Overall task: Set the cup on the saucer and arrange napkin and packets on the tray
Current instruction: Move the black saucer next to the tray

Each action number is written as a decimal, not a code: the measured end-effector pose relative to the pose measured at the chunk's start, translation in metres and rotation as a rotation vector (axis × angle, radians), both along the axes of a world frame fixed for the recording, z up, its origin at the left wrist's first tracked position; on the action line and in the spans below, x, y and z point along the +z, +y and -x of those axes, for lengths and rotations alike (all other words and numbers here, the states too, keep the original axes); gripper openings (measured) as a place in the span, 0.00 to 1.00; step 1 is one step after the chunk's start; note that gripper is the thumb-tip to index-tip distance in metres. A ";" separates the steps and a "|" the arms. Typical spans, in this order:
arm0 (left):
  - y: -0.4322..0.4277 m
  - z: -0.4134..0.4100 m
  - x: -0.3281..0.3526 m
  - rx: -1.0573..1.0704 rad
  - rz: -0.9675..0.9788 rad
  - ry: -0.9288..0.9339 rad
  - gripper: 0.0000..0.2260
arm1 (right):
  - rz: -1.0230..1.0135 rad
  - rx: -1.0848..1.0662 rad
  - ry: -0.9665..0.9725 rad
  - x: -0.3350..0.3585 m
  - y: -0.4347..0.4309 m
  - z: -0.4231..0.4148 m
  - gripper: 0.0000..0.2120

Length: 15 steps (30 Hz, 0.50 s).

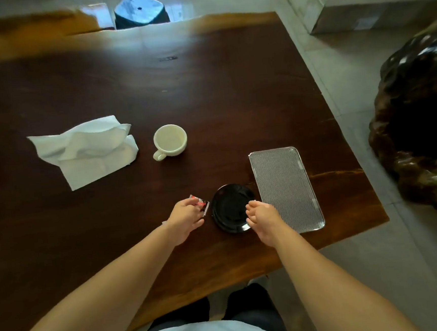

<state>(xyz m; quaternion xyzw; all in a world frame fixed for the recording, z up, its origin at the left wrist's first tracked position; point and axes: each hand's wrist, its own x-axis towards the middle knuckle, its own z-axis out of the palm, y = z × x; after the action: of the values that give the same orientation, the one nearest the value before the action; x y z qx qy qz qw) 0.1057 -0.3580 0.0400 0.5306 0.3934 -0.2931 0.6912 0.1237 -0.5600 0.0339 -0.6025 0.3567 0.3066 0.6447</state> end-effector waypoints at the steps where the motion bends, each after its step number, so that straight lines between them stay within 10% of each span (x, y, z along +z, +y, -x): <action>1: 0.010 -0.002 0.002 0.016 -0.047 -0.009 0.18 | 0.001 0.031 0.001 0.003 0.011 -0.005 0.19; 15: 0.183 -0.011 0.017 -0.185 -0.639 -0.078 0.06 | 0.210 0.799 -0.158 0.028 0.222 -0.077 0.05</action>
<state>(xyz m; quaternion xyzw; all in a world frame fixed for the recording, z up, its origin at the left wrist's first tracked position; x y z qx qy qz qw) 0.1168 -0.1753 0.0566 0.7649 0.3888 -0.1958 0.4748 0.2005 -0.3384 0.0624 -0.7777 0.0740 0.4474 0.4354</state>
